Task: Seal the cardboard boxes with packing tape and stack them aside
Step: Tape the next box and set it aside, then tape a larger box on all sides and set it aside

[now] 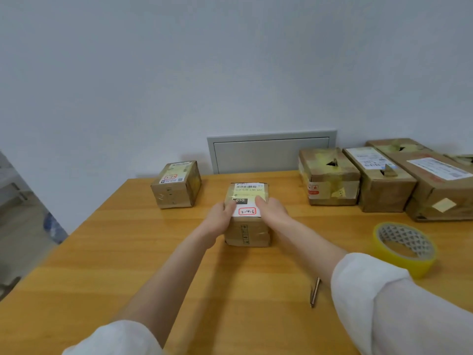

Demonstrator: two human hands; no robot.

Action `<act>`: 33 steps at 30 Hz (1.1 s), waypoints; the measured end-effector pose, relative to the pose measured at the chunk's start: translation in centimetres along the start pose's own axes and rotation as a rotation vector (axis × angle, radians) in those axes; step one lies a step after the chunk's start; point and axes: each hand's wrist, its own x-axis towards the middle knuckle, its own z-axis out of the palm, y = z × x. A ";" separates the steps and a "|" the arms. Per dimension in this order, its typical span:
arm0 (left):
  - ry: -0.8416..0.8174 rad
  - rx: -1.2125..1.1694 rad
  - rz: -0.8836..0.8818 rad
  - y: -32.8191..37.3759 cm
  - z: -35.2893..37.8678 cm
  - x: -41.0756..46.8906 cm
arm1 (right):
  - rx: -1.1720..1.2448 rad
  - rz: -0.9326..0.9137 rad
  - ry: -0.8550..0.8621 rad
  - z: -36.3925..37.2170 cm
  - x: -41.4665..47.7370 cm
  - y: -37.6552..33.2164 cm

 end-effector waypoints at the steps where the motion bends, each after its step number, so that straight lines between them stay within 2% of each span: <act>1: 0.002 -0.005 -0.010 0.0 0.0 0.0 | 0.015 0.010 0.000 0.0 0.0 0.0; 4: 0.017 0.026 -0.046 0.3 0.1 -0.2 | 0.093 0.126 -0.038 -0.6 -0.3 0.3; 5: 0.053 0.103 -0.024 0.4 0.2 -0.4 | 0.090 0.160 -0.057 -0.9 -0.6 0.3; 8: 0.339 0.522 0.187 0.6 0.2 -0.7 | 0.072 0.158 -0.042 -1.4 -0.8 0.4; 10: 0.448 0.642 0.273 0.7 0.1 -0.9 | 0.105 0.135 -0.003 -1.2 -0.8 0.3; 12: 0.387 0.688 0.226 0.8 0.0 -0.5 | 0.138 0.135 -0.015 -0.8 -0.9 0.1; 15: 0.298 0.637 0.192 1.1 -0.5 0.2 | 0.139 0.116 -0.010 0.3 -0.5 -0.6; 20: 0.346 0.517 0.257 2.6 -4.0 2.2 | 0.100 -0.050 0.101 2.5 1.6 -4.4; 23: 0.341 0.605 0.245 3.8 -6.8 4.5 | 0.138 -0.101 0.090 4.5 3.6 -7.0; 28: 0.329 0.731 0.235 3.5 -9.5 8.1 | 0.208 -0.075 0.052 7.7 6.9 -8.8; 31: 0.343 0.879 0.180 2.6 -10.2 10.1 | 0.172 -0.080 0.067 9.0 8.7 -8.9; 33: 0.317 0.898 0.134 1.8 -10.8 11.1 | 0.135 -0.091 0.054 9.7 9.7 -8.8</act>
